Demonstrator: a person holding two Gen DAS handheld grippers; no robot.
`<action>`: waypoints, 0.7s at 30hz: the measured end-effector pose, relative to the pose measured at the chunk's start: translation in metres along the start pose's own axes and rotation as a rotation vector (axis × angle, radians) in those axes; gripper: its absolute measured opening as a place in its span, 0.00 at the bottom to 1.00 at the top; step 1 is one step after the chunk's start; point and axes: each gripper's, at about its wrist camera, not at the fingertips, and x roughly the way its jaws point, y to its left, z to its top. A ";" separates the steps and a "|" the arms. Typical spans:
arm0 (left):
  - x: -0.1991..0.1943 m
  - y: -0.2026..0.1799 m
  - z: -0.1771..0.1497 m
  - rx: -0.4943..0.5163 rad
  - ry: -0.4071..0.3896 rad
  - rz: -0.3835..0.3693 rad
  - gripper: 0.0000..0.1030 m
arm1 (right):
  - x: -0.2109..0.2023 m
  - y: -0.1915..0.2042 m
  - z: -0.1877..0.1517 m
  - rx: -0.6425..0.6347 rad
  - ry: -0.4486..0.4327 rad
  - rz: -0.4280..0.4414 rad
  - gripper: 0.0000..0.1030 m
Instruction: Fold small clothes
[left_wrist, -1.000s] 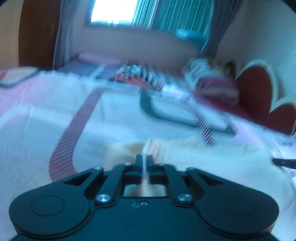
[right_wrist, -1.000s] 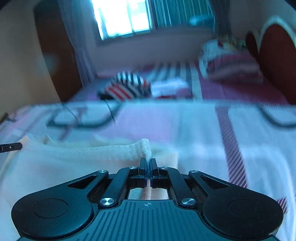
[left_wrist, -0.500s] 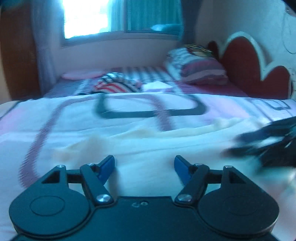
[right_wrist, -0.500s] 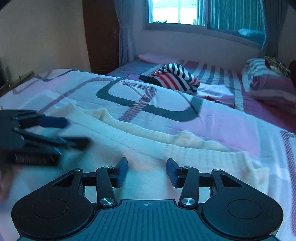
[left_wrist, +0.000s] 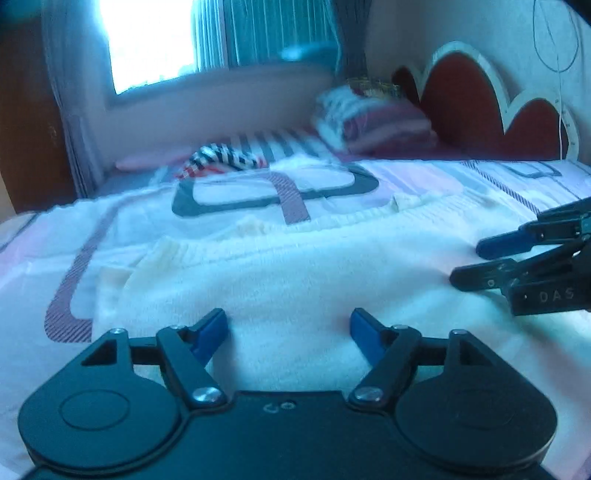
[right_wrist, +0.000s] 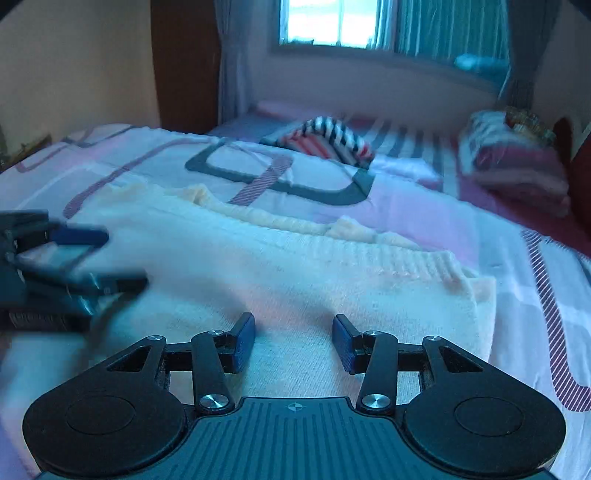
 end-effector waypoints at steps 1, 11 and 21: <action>-0.003 0.004 0.004 -0.022 0.016 -0.003 0.71 | 0.000 -0.002 0.001 0.021 0.006 0.000 0.44; -0.017 -0.012 -0.010 0.017 0.026 -0.028 0.71 | -0.024 0.013 -0.010 0.036 0.042 0.007 0.44; -0.076 -0.042 -0.066 -0.040 0.042 -0.018 0.71 | -0.082 0.073 -0.068 -0.020 0.084 0.055 0.35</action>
